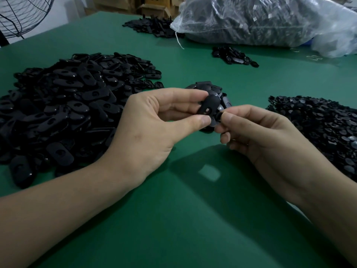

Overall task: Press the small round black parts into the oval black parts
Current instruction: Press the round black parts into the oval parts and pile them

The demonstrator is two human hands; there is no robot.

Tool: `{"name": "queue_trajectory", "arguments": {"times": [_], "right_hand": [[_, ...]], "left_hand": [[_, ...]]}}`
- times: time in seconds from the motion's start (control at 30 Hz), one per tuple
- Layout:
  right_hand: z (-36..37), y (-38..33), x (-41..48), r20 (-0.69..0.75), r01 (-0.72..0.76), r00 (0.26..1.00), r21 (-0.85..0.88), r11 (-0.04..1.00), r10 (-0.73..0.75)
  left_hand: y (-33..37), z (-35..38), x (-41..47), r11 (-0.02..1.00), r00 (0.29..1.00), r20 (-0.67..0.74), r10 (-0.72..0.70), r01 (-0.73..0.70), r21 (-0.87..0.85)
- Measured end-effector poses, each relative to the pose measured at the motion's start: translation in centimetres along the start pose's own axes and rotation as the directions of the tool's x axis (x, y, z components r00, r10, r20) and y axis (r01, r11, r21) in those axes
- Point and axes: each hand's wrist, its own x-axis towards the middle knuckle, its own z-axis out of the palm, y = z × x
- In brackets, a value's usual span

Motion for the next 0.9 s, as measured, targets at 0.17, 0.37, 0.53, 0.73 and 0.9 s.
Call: {"name": "queue_trajectory", "arguments": {"times": [0.17, 0.37, 0.53, 0.73, 0.9], "right_hand": [[0.2, -0.1, -0.1, -0.010, -0.001, 1.000, -0.010, 1.000, 0.001], [0.3, 0.0, -0.1, -0.015, 0.026, 1.000, -0.033, 0.999, -0.026], [0.2, 0.2, -0.1, -0.059, 0.088, 0.994, -0.067, 0.994, -0.092], [0.0, 0.3, 0.0, -0.085, 0.175, 0.979, -0.131, 0.976, -0.187], [0.0, 0.4, 0.0, -0.079, 0.230, 0.964, -0.224, 0.947, -0.253]], "left_hand": [[0.0, -0.1, 0.4, 1.000, 0.998, -0.050, -0.023, 0.023, -0.003], [0.0, 0.0, 0.4, 0.999, 0.998, -0.057, -0.041, 0.042, 0.022], [0.1, 0.3, -0.1, 0.994, 0.994, 0.030, -0.108, 0.108, -0.019], [0.2, 0.4, -0.4, 0.992, 0.991, 0.032, -0.129, 0.129, -0.003], [0.2, 0.7, -0.6, 0.991, 0.991, 0.030, -0.132, 0.133, -0.018]]}}
